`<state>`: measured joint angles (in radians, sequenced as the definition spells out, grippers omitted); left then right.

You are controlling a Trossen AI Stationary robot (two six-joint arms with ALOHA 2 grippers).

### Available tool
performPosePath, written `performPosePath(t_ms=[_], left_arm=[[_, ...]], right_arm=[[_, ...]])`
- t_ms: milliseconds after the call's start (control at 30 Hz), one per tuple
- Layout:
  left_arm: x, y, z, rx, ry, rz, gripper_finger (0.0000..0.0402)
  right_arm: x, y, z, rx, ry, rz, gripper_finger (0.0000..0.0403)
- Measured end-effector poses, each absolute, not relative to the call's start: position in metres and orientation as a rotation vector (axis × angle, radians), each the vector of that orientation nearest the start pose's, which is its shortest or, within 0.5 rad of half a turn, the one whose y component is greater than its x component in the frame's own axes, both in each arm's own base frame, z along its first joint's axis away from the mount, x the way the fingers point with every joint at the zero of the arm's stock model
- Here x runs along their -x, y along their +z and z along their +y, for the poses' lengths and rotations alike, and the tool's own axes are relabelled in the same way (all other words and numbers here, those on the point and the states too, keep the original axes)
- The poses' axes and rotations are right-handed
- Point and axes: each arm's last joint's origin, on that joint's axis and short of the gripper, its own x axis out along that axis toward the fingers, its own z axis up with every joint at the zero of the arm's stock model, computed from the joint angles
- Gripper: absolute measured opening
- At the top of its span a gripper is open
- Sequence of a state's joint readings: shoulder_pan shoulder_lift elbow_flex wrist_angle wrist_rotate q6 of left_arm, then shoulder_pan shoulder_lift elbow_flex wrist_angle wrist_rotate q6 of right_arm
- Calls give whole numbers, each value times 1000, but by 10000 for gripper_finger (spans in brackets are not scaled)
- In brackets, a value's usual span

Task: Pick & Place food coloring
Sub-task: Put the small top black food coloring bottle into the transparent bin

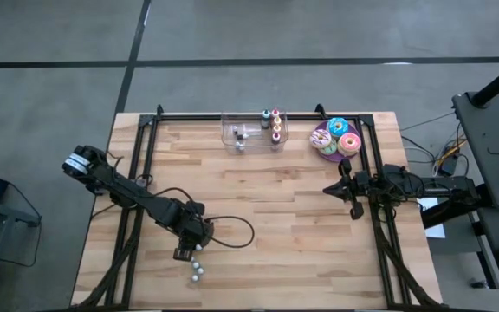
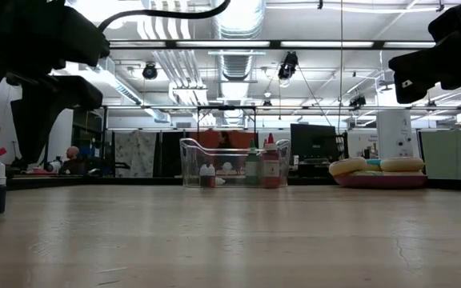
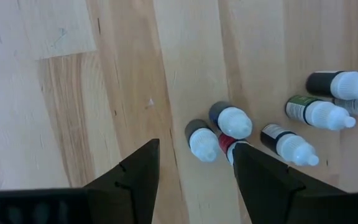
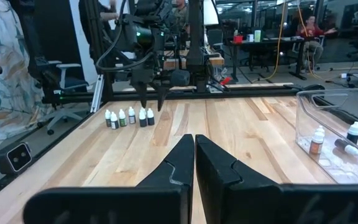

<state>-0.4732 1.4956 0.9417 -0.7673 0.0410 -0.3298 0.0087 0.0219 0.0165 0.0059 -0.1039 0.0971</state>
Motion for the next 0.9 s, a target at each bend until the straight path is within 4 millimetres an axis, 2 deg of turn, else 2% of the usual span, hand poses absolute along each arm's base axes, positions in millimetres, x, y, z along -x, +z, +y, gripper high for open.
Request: performPosePath(t_ms=[467,900], left_arm=[[-233,190,-120,-25,-225,1355,174],[-239,177,-124,-25,-225,1360,174]], right_arm=[[-98,168,4,-97,112,5,9],[-98,168,4,-97,112,6,8]])
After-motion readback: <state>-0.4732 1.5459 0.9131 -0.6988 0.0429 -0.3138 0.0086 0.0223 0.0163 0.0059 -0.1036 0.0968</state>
